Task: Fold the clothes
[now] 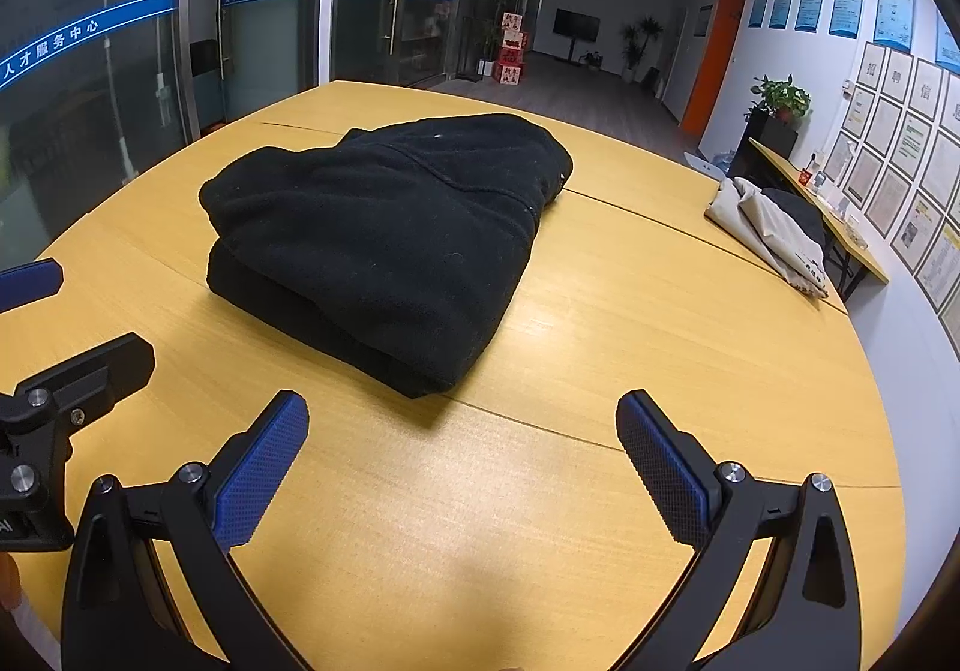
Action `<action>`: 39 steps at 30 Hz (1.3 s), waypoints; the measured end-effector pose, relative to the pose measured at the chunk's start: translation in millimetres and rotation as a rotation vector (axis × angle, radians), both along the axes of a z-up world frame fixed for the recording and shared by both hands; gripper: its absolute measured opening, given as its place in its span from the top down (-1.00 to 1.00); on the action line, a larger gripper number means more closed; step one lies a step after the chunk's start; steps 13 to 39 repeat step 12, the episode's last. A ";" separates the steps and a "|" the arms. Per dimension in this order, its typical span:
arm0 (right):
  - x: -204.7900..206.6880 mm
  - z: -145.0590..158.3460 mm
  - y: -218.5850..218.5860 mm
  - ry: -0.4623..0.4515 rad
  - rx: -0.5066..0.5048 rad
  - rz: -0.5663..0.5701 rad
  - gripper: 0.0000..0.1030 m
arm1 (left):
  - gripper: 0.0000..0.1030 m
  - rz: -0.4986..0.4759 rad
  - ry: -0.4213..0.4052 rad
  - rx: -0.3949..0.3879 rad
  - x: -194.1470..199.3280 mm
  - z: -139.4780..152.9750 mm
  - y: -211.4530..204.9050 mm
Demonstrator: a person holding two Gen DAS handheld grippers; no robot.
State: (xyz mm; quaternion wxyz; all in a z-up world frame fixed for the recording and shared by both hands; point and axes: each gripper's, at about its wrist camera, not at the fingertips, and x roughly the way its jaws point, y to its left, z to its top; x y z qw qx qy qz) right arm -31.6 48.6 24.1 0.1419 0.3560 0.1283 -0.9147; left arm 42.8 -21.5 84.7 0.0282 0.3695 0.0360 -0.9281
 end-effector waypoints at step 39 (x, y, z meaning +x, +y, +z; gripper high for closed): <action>2.5 0.2 -0.2 0.002 0.003 0.001 -1.00 | -1.00 0.007 0.003 -0.041 7.4 -0.4 4.6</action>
